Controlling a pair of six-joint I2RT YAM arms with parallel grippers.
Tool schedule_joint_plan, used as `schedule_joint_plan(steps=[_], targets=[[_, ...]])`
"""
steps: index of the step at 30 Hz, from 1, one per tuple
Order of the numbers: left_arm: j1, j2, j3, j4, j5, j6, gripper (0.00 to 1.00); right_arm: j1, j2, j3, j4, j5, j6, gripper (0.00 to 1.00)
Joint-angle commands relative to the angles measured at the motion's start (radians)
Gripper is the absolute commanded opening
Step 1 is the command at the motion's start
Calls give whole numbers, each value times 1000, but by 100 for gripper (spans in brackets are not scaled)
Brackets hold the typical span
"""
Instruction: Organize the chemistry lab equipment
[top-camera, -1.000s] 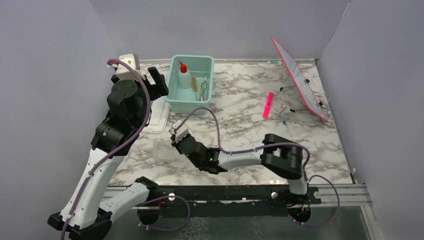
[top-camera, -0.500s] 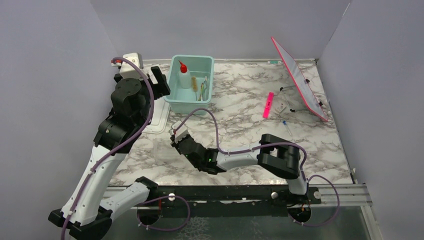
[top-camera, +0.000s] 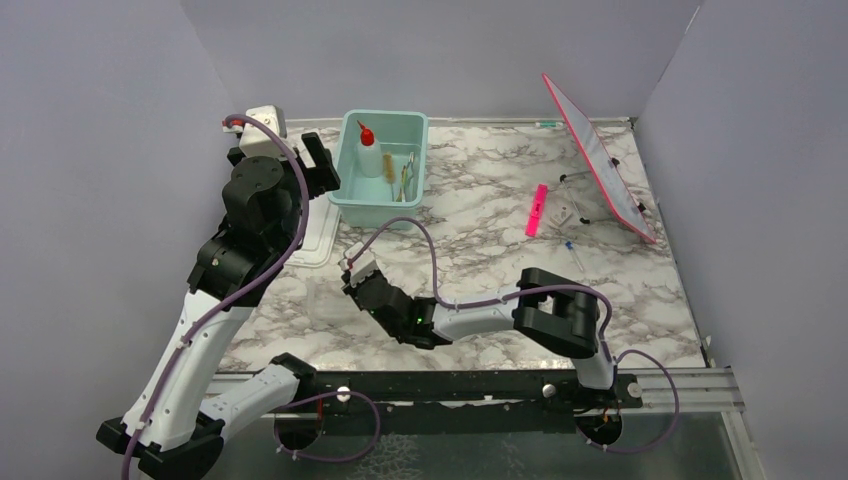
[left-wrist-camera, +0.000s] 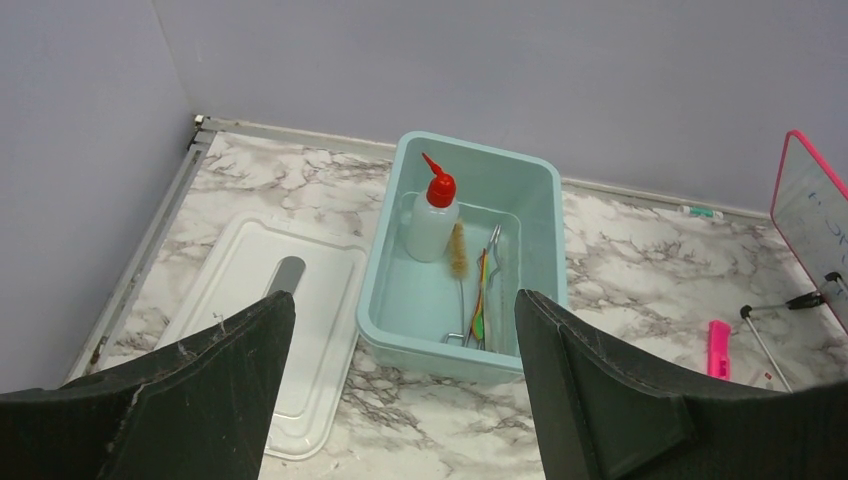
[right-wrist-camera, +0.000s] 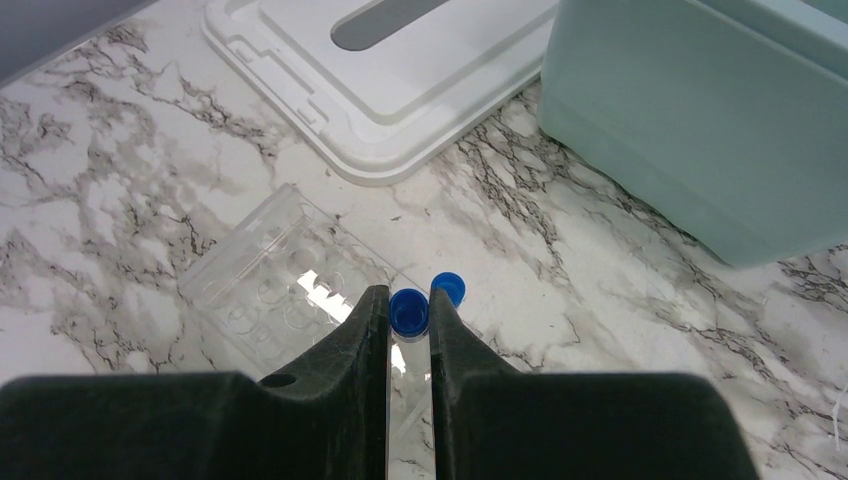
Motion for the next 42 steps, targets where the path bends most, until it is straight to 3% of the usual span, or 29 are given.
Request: schedule_joint_plan(steps=[1,19,34,42], targets=[[-2,1,-3,0,-29,13,84,6,35,23,-16,9,22,8],[-3,6,6,-2,-32,23,84,6,70,30,-31,5,65,20],[-4,10,8,0,-24,21,84,6,-2,26,-84,45,110,45],[-4,5,18,-1,-19,11,84,6,-138,-2,-153,7,124,56]])
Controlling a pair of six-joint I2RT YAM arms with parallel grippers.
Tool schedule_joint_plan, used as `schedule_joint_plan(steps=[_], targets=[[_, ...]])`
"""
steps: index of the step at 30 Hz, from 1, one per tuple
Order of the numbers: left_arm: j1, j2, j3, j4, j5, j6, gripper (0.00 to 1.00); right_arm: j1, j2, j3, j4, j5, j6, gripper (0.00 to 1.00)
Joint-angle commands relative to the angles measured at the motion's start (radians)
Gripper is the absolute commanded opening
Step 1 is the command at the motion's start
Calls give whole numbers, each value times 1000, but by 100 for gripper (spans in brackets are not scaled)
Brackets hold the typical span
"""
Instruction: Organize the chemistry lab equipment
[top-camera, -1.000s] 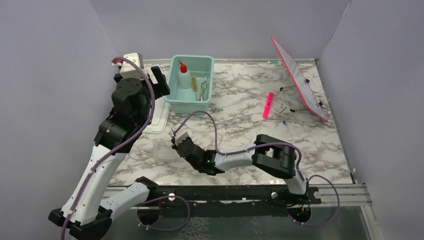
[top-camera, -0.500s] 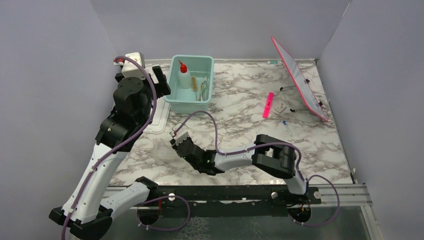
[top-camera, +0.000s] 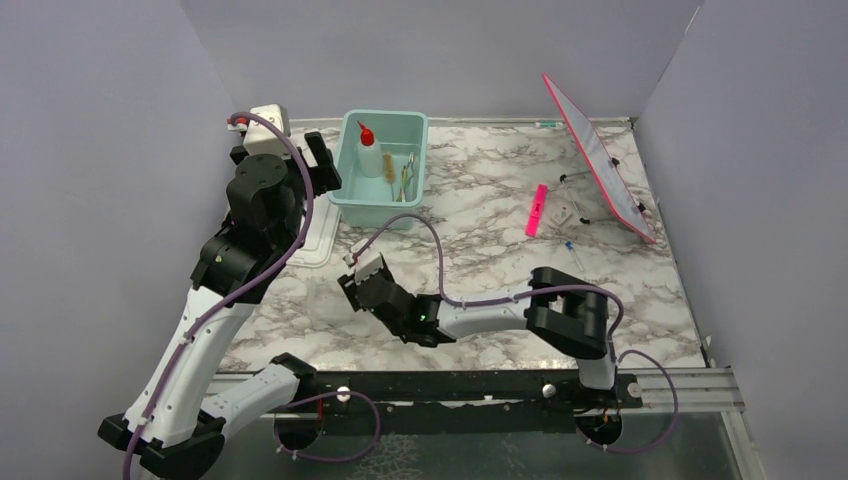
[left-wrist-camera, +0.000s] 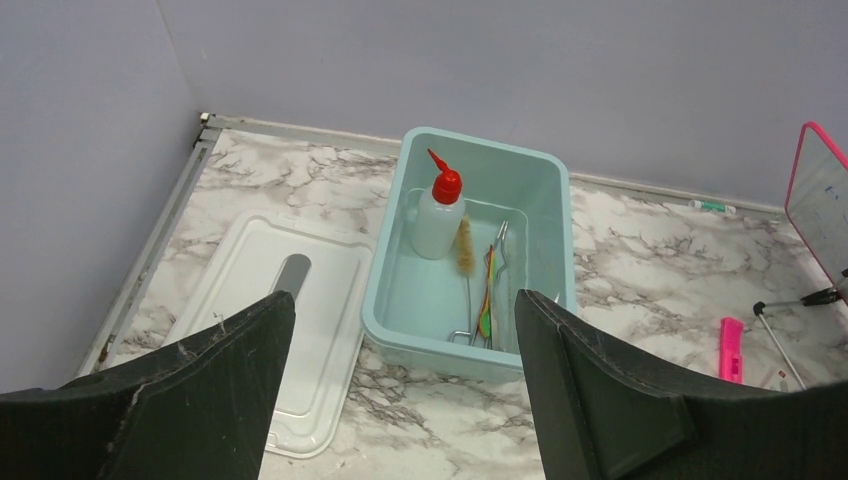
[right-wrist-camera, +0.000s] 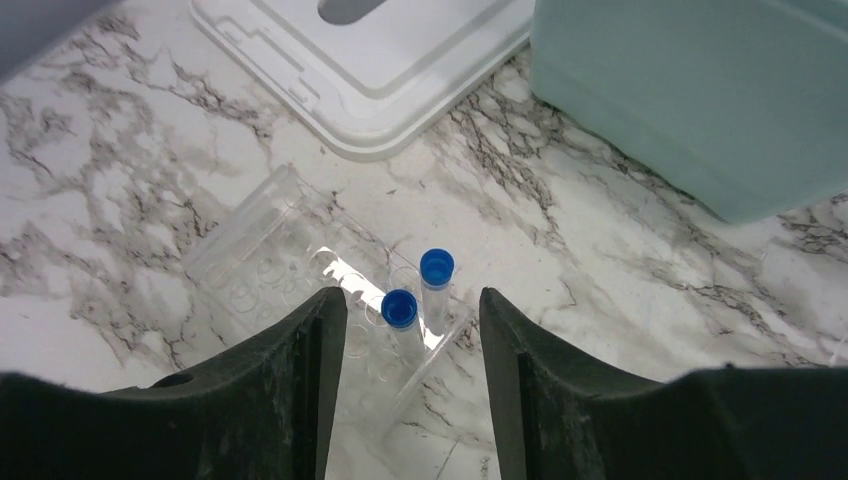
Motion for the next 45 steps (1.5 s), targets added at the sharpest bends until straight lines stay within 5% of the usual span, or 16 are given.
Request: schedule_joint_plan(steps=[1,12,24,34,45], targets=[[-4,-9,20,-2,-10,-2,84,8,-142,-10,-41,-9,16,57],[-4,-13,18,-24,52,-30,86,-172,-443,-7,-586,-46,225,53],[-4,18,-12,-27,165,6,87,-490,-473,0,-1228,-56,402,59],[-6,50,9,-19,171,77,87,-757,-377,-62,-1298,-229,214,51],[-10,51,11,-22,151,92,87,-852,-204,-43,-1328,-252,43,51]])
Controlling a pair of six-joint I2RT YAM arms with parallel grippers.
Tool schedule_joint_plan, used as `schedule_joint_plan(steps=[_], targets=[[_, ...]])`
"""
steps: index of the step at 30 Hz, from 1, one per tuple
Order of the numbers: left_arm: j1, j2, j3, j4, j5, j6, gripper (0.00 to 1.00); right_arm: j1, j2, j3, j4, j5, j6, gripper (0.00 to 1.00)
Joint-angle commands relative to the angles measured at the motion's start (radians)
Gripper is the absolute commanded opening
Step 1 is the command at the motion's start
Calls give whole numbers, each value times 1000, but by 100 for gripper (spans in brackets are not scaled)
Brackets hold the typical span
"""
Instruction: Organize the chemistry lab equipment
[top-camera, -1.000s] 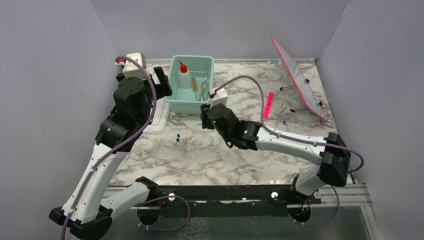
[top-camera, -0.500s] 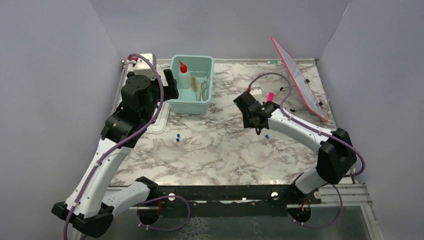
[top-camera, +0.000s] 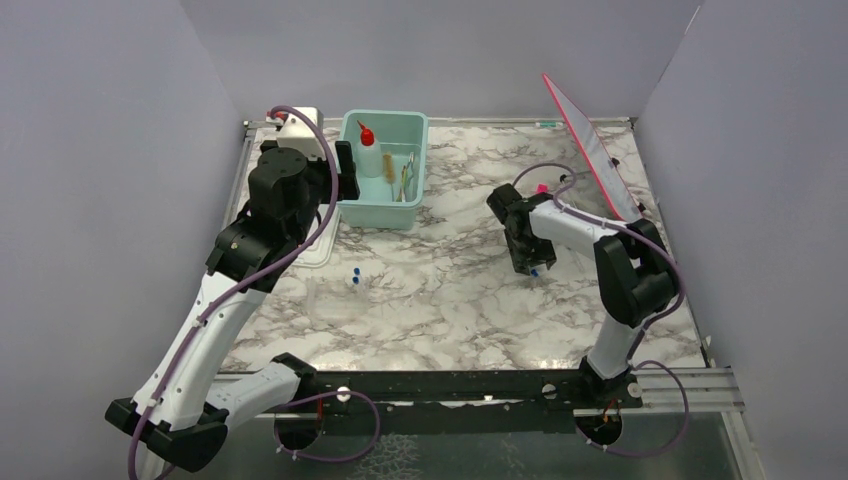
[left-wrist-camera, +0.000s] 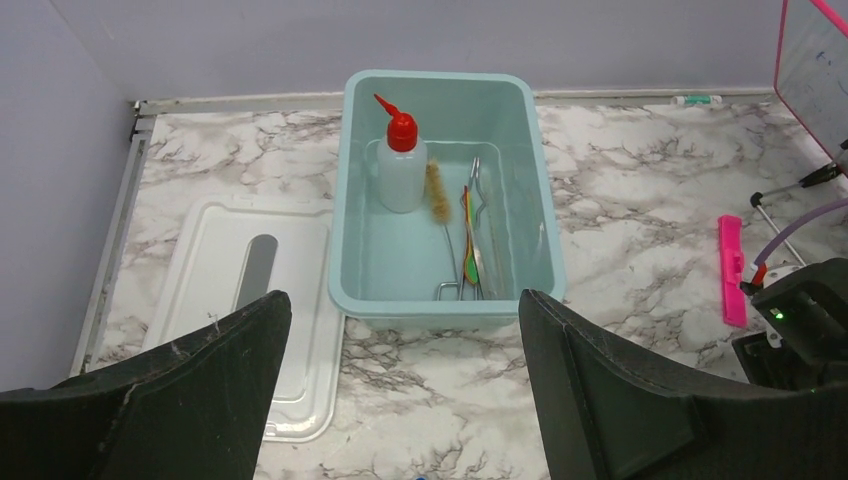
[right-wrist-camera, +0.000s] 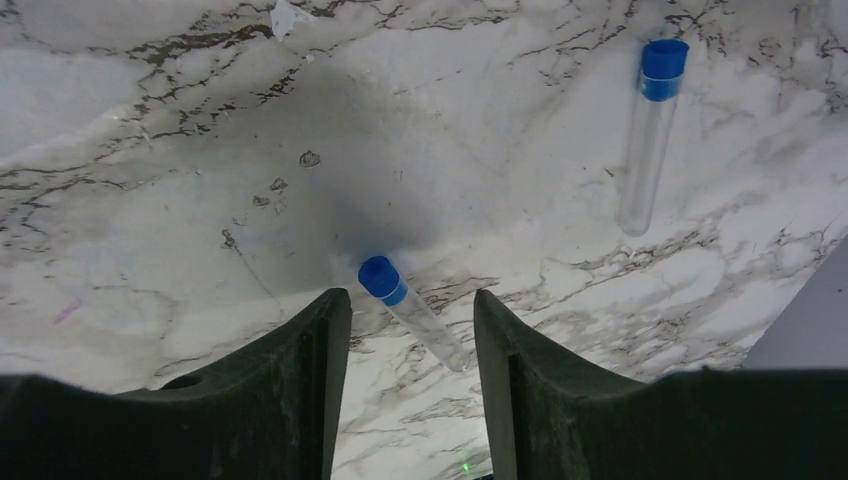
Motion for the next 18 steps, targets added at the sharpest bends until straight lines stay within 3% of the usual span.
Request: schedule_joint_plan(steps=[1,7,13,18], targets=[[-4,-5,26,8,-9,20,87,-21,27,11,-27,-63,-96,50],[-5,1,28,7,-13,22,87,-36,67,13,7,-212,-162,37],[-7,3,36,10,-10,28,87,-68,103,27,24,-298,-188,35],[-7,2,40,10,-14,32,87,-79,121,51,7,-359,-190,17]])
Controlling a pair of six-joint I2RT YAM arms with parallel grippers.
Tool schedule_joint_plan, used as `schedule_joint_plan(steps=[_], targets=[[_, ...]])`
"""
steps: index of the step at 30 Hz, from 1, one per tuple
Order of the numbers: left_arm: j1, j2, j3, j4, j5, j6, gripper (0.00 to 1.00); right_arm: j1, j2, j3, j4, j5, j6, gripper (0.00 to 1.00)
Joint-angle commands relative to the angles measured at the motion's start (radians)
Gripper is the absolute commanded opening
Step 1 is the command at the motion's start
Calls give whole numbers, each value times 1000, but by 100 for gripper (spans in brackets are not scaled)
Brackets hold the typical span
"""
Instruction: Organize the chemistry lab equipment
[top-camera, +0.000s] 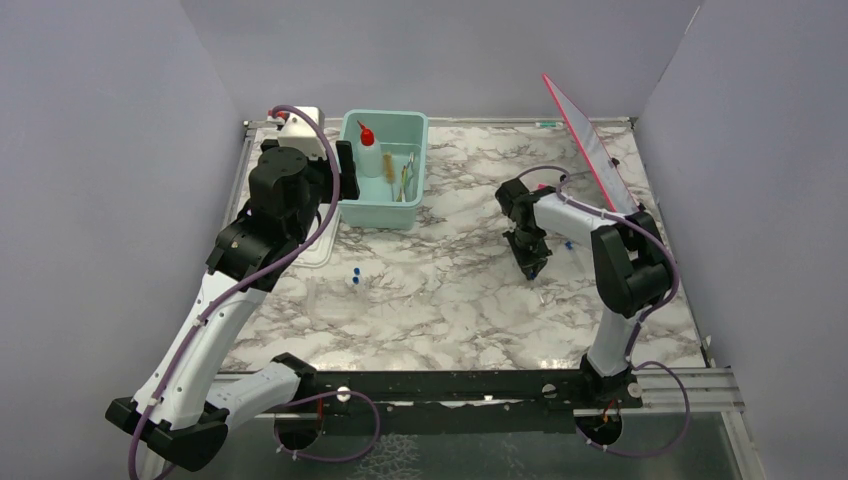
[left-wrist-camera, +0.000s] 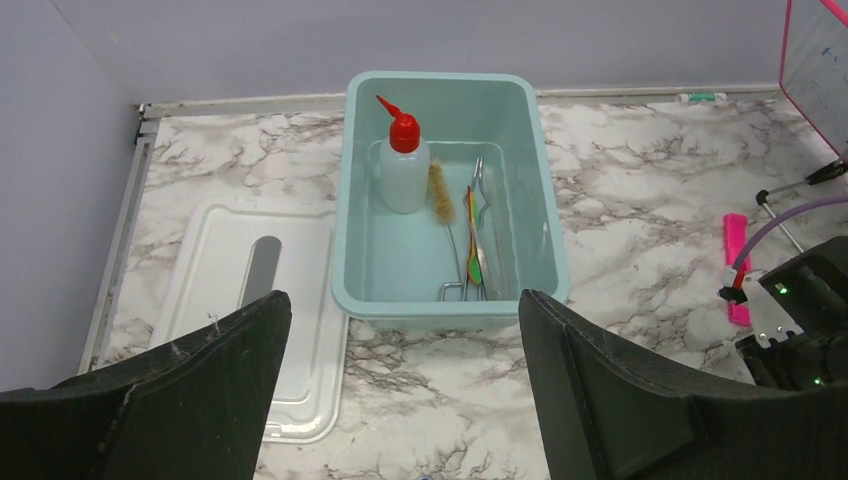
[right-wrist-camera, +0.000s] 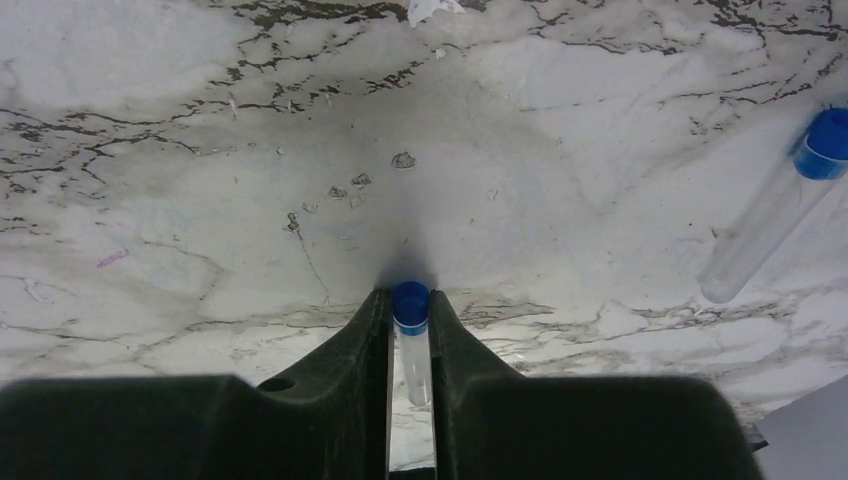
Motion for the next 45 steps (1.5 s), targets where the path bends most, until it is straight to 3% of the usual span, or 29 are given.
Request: schedule_joint_plan(steps=[1,6,11,18,27,36,37,45], targets=[[-7,-2,36,10,-14,19,87,-8,50,21,15,-104,-1,14],[-7,-3,33,9,-14,16,87,-6,31,43,42,-120,26,8],[-7,5,37,12,-3,3,87,47,-105,32,169,-105,65,8],[-7,29,94,1,-22,-6,87,280,-295,-25,436,34,118,8],[-8,81,267,-32,-75,-41,87,595,-396,-90,750,225,154,6],[-8,78,275,-40,-86,-103,87,845,-347,-141,1117,299,52,6],[-8,76,268,-53,-99,-128,87,880,-298,-156,1244,284,-16,6],[-8,119,305,-70,-106,-153,87,907,-200,-243,1583,206,-137,6]])
